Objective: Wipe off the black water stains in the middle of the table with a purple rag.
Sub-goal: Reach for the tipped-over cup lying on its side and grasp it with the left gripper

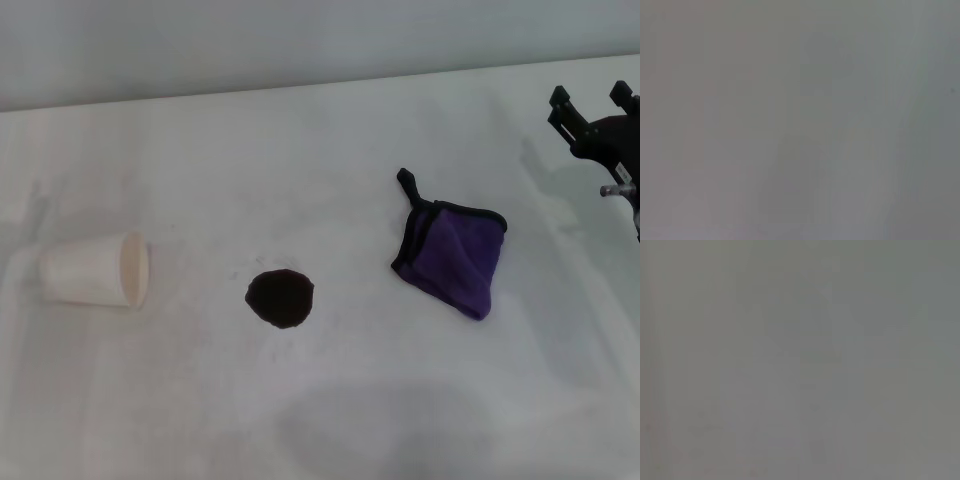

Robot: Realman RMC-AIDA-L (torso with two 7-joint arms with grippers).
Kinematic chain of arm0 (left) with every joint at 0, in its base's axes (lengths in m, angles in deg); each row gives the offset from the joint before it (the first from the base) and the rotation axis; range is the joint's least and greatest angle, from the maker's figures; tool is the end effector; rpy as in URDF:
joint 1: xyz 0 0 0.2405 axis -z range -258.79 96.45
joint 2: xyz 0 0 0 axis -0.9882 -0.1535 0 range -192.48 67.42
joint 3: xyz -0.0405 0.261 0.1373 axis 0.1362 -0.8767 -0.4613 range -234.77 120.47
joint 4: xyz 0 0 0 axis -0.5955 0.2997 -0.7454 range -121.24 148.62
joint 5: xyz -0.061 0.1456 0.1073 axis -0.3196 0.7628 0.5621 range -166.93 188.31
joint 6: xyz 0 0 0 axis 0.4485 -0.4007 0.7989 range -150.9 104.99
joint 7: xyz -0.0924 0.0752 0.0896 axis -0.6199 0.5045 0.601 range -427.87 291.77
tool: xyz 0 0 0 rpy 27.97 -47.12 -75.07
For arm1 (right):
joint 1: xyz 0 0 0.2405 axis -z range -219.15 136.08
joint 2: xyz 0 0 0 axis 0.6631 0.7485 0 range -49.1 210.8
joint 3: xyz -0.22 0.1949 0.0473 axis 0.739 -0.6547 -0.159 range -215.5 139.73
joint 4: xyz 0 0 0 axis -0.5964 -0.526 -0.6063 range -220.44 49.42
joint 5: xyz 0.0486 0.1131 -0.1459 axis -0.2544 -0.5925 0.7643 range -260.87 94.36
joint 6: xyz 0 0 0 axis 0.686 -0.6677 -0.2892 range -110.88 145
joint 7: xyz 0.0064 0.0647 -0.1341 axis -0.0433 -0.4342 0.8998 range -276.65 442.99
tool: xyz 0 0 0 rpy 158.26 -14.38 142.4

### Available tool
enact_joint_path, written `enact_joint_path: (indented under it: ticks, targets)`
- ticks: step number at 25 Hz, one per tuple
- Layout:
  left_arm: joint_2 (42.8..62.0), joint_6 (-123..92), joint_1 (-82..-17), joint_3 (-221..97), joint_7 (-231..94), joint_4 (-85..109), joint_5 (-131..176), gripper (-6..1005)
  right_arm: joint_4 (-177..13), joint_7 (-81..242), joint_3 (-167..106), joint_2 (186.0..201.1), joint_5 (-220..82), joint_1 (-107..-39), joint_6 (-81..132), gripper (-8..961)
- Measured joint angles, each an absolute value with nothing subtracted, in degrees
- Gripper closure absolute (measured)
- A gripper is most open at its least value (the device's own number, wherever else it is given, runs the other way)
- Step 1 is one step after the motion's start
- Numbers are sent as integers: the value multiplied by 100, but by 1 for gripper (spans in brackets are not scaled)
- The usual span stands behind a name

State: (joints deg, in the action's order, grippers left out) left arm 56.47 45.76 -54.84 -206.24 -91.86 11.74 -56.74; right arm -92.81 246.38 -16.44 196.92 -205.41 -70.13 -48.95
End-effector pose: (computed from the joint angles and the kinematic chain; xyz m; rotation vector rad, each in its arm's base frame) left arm -0.3667 0.3396 -0.0103 -1.5303 -0.7250 -0.7988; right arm 0.3785 0.3452 -0.0084 -1.5536 0.7227 0.6651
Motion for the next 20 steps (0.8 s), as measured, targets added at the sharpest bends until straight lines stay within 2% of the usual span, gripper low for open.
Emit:
enact_joint_path:
  ticks: [14, 20]
  targets:
    - [5687, 4315, -5603, -20578, -8224, 596, -6540, 184, -9215, 24638, -1644, 19676, -20543, -7131, -4882, 97]
    - [5628, 4380, -5414, -20590, -8478, 418, -6644, 183, -9132, 24638, -1644, 19659, -20552, -7090, -4877, 98]
